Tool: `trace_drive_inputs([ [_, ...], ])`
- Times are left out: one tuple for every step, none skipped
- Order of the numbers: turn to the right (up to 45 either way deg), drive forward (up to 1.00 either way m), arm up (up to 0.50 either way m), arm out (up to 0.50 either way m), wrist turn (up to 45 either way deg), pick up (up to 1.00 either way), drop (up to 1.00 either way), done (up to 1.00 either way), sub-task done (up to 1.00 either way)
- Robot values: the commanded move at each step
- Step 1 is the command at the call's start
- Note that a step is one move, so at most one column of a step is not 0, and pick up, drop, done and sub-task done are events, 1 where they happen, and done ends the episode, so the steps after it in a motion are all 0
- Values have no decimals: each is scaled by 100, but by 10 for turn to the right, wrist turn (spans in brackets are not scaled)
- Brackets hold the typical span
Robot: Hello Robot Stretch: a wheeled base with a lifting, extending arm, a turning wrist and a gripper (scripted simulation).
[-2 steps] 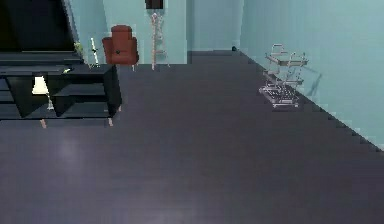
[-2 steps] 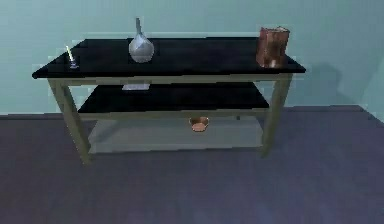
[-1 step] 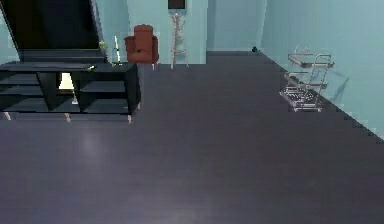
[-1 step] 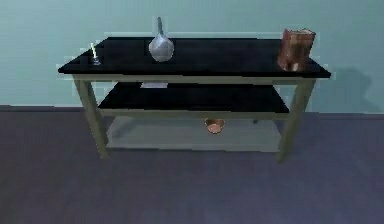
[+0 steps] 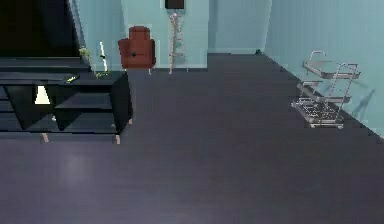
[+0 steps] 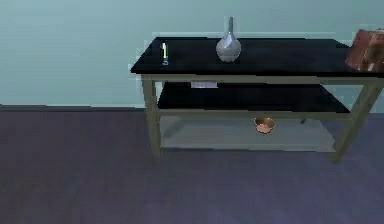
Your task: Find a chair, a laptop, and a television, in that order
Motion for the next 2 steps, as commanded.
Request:
trace_drive_inputs([
  [-390,0,0,0,0,0,0,0,0],
  [0,50,0,0,0,0,0,0,0],
])
